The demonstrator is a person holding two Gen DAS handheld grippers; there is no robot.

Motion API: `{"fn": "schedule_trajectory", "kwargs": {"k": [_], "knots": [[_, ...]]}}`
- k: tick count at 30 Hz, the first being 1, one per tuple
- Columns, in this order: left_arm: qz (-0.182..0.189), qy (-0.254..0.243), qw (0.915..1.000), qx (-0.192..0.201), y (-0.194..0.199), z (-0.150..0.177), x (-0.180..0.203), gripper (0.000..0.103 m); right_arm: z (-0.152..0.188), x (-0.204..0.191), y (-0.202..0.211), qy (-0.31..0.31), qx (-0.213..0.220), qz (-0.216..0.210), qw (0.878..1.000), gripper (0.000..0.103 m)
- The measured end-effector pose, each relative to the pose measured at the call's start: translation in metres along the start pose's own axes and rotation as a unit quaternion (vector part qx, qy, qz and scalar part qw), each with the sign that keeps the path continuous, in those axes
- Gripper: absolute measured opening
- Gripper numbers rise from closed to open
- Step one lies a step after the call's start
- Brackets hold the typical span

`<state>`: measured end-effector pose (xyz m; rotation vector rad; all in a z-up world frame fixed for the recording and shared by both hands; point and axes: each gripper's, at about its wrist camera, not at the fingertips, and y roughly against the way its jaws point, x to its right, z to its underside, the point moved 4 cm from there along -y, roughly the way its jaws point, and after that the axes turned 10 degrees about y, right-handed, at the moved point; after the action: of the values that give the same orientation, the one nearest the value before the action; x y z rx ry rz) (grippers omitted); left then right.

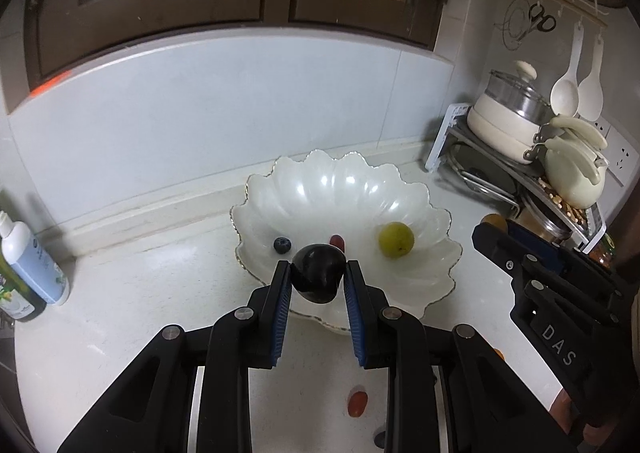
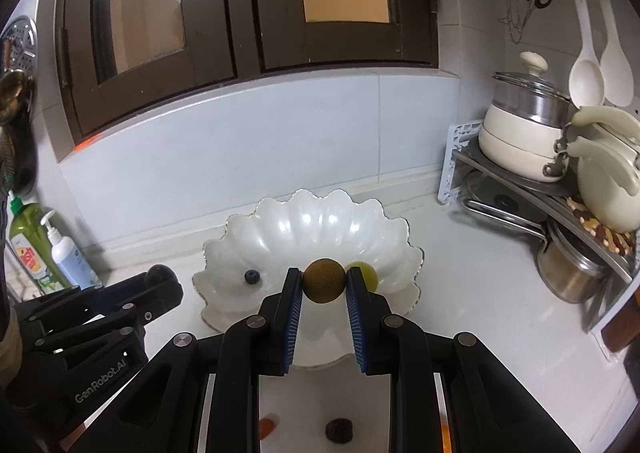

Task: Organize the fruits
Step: 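Lift and carry the black plum and small brown fruit over the white bowl, then open left tool to drop the black plum while right tool releases the brown fruit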

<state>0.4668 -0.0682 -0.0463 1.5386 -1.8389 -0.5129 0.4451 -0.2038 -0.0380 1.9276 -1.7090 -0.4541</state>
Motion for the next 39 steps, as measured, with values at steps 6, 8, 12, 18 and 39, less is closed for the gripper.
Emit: {"fn": "schedule_trajectory", "kwargs": {"k": [6,8,12,18,39], "knots": [[-0.01,-0.001,0.9996,-0.027,-0.027,-0.007,-0.004,0.027,-0.003,0.001,-0.027,0.006,-0.03,-0.005,1.0,0.024],[-0.014,-0.003,0.9993,-0.035,-0.036,-0.009,-0.004,0.027,-0.003,0.003,-0.034,0.005,-0.038,-0.006,0.999,0.024],[-0.018,-0.008,0.9985,-0.051,-0.051,-0.011,-0.002,0.027,-0.001,0.008,-0.054,0.0,-0.066,-0.016,0.998,0.024],[-0.027,-0.018,0.9966,-0.076,-0.077,-0.014,0.002,0.027,0.004,0.013,-0.081,0.002,-0.104,-0.022,0.994,0.024],[-0.03,-0.035,0.9831,-0.177,-0.137,-0.004,0.005,0.038,0.03,0.024,-0.135,-0.006,-0.203,-0.039,0.978,0.026]]}}
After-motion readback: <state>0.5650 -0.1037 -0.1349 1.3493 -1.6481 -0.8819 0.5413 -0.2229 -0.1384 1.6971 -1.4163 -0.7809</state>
